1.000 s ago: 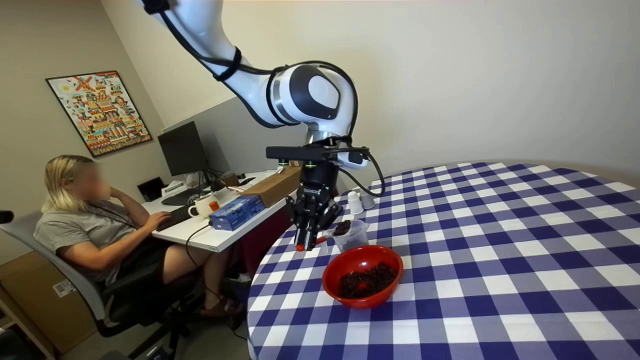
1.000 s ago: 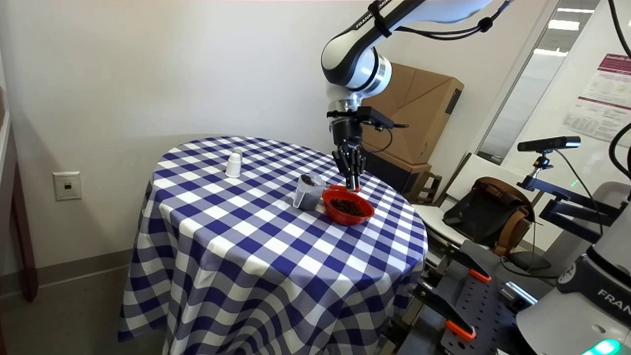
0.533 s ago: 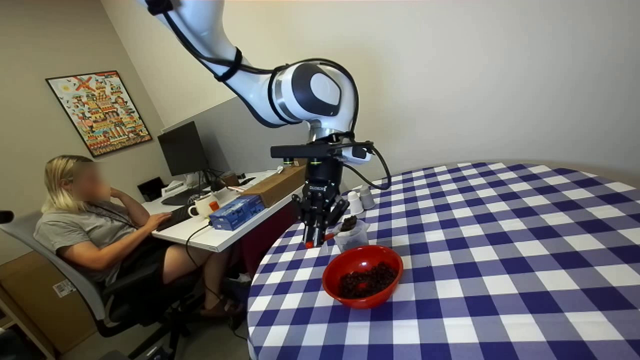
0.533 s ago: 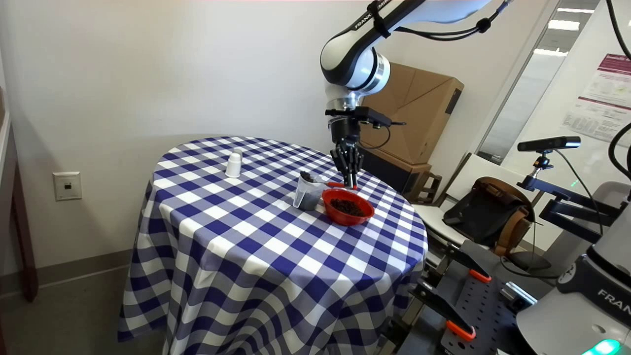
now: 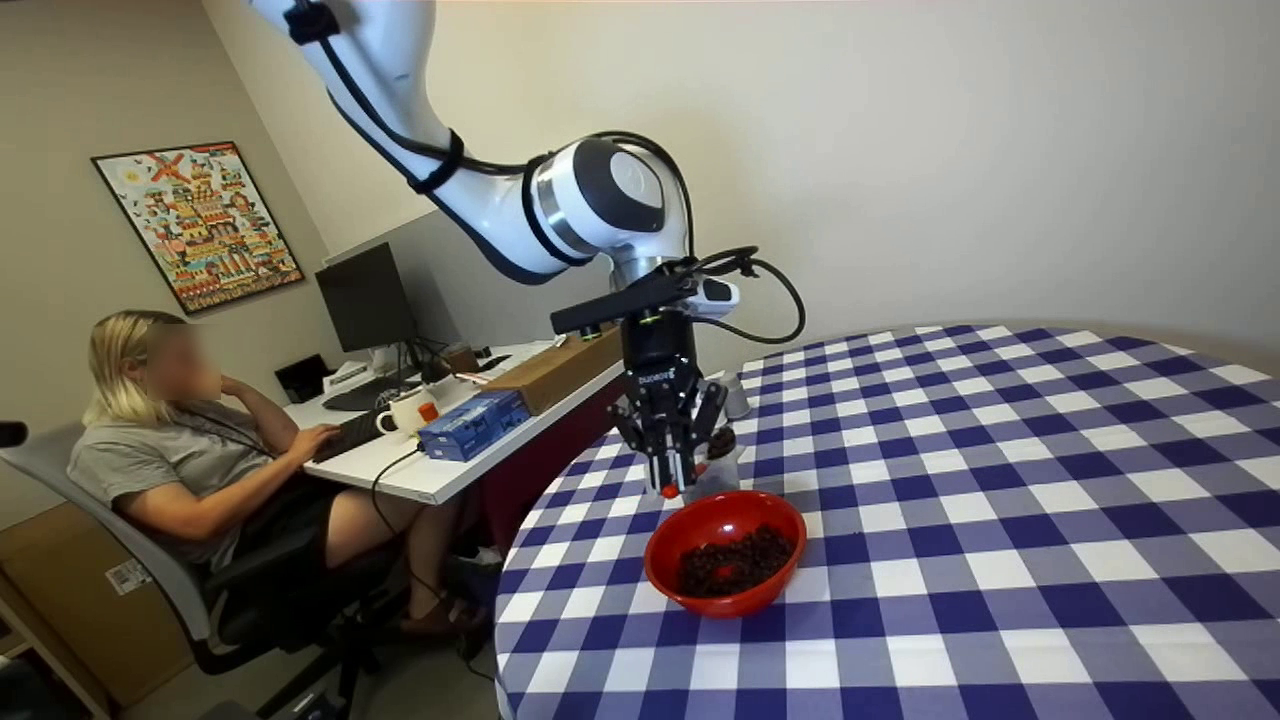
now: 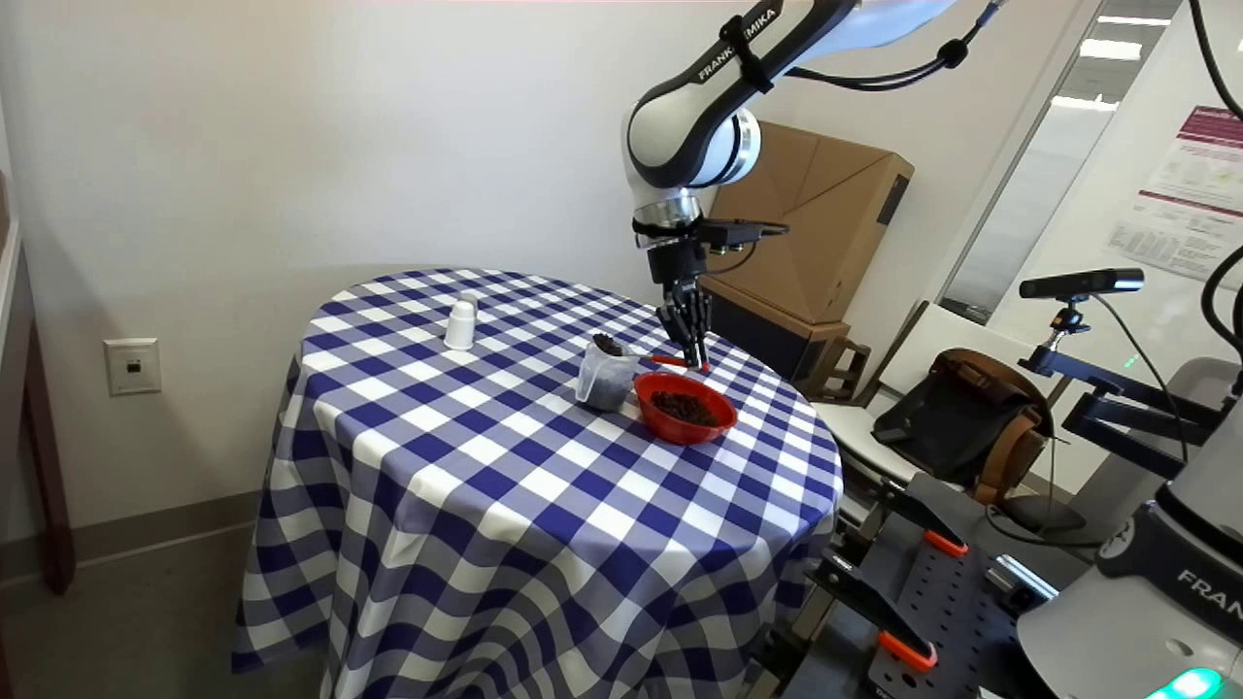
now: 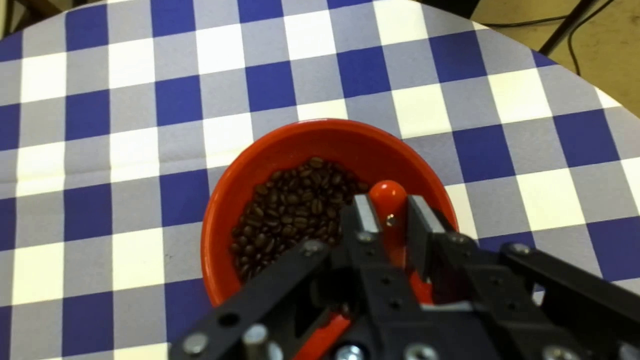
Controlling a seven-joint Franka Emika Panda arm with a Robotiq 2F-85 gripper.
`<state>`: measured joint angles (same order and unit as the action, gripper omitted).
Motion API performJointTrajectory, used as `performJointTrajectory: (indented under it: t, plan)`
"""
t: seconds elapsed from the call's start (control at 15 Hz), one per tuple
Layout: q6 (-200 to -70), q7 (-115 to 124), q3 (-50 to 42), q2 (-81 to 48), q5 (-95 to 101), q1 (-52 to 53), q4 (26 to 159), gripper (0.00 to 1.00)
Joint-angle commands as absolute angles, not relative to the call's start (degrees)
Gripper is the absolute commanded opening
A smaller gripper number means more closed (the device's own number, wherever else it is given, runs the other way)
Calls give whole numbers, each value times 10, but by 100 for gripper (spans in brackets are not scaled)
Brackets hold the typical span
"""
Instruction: Use the spoon to transfer one scoop of contents from the orange bowl to the clear jar
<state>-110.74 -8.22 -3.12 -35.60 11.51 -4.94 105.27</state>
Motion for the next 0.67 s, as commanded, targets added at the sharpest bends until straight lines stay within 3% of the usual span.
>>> performJointTrajectory:
  t: [0.0,0.6]
  plan:
    - [-1142,-64,-41,-335,164,-27,1086,7]
    - [-1208,-29,-45,-285,256,2,1157,7]
